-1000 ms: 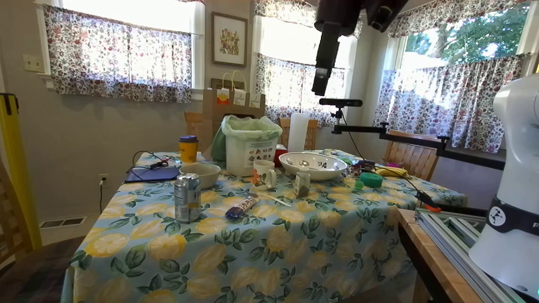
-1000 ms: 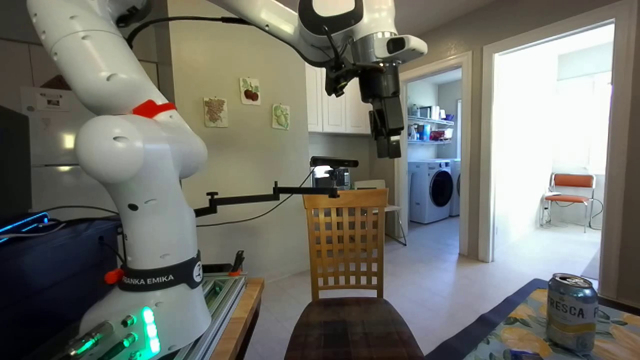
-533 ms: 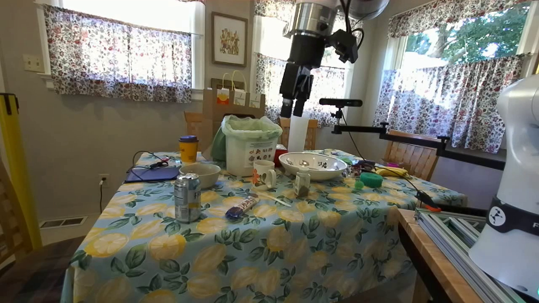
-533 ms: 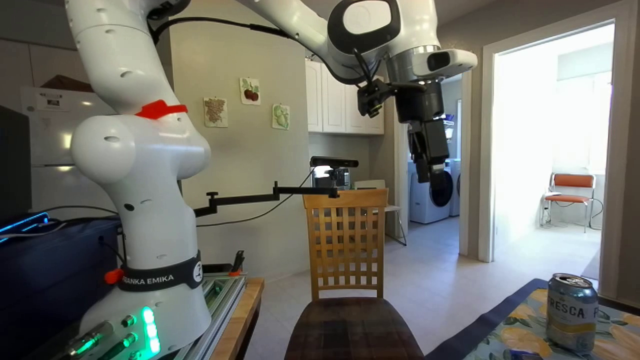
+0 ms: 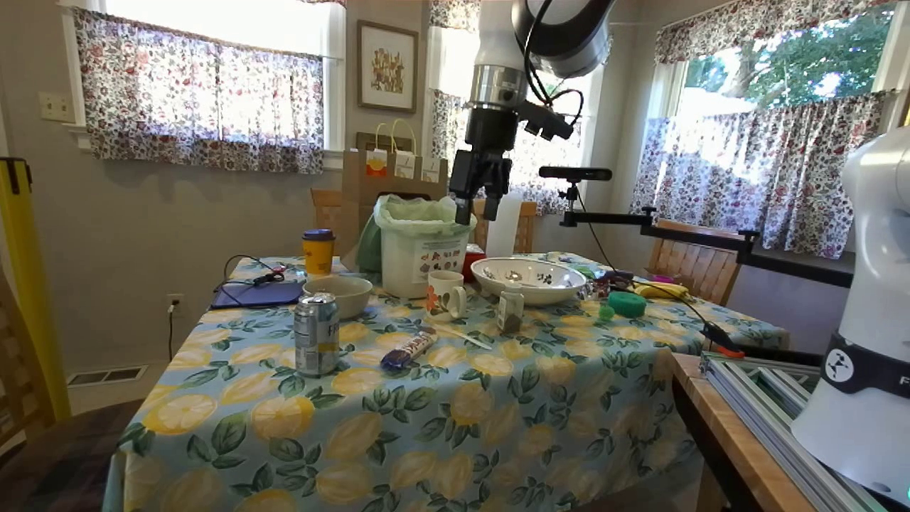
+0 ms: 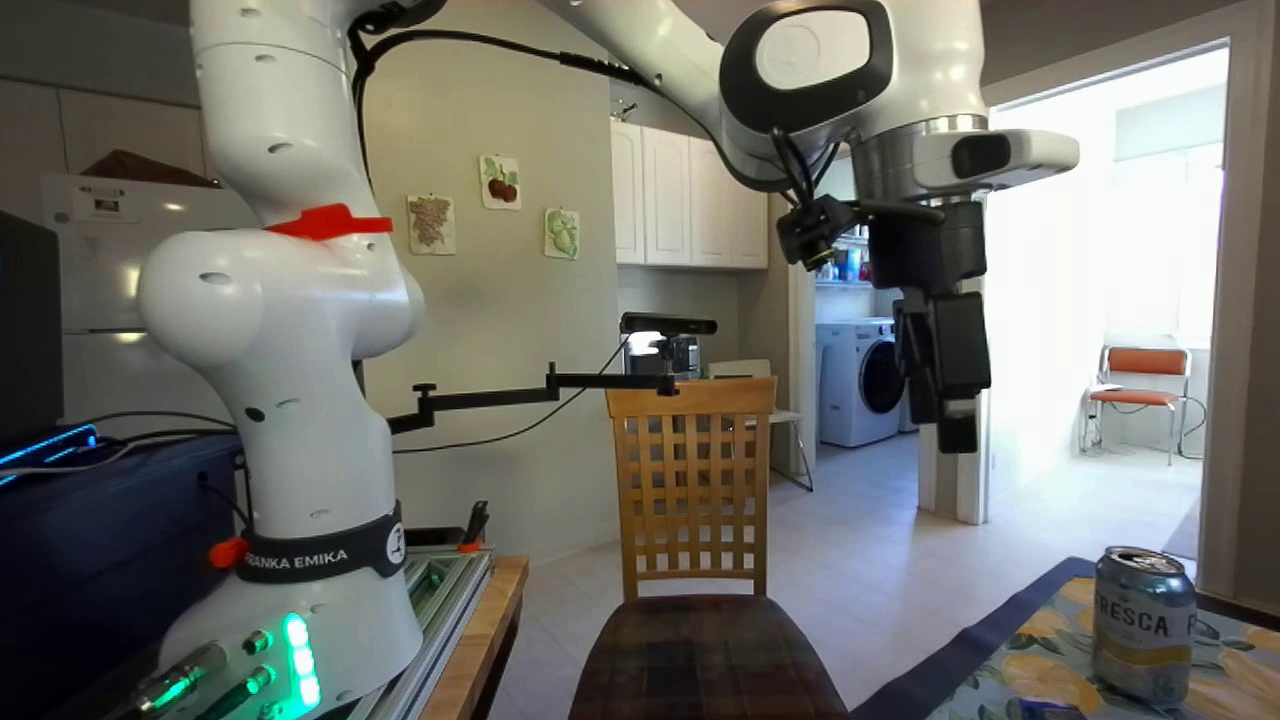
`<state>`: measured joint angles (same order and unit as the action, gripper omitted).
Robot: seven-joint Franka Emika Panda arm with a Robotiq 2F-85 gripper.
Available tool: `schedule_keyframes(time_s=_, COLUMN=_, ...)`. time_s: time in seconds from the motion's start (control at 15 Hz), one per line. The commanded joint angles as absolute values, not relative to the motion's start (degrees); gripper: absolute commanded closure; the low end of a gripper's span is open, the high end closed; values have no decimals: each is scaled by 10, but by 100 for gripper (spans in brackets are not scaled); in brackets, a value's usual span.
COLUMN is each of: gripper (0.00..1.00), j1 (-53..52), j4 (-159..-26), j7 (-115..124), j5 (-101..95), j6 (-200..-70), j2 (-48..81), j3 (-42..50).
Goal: Place the lid on the glass jar.
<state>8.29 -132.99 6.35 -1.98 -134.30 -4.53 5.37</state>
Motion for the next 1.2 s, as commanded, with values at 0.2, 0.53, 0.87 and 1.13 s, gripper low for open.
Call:
schedule_keyframes(time_s=0.2, gripper=0, j1=79, j4=-1326, j7=66, j5=-20, j6=-1341, j2=-42, j3=58)
schedule_keyframes(time_s=0.53, gripper=0, j1=78, j4=-1320, j7=86, j5=-25, j6=-1368, j2=-19, j3=57)
schedule_keyframes(time_s=0.87, gripper=0, j1=80, j4=-1305, j7=133, j5=-39, j6=-1410, j2=40, j3=61)
schedule_keyframes(time_s=1.13, gripper=0, j1=75, j4=-1289, j7=167, j5=-47, j6=-1442, j2=95, j3=70)
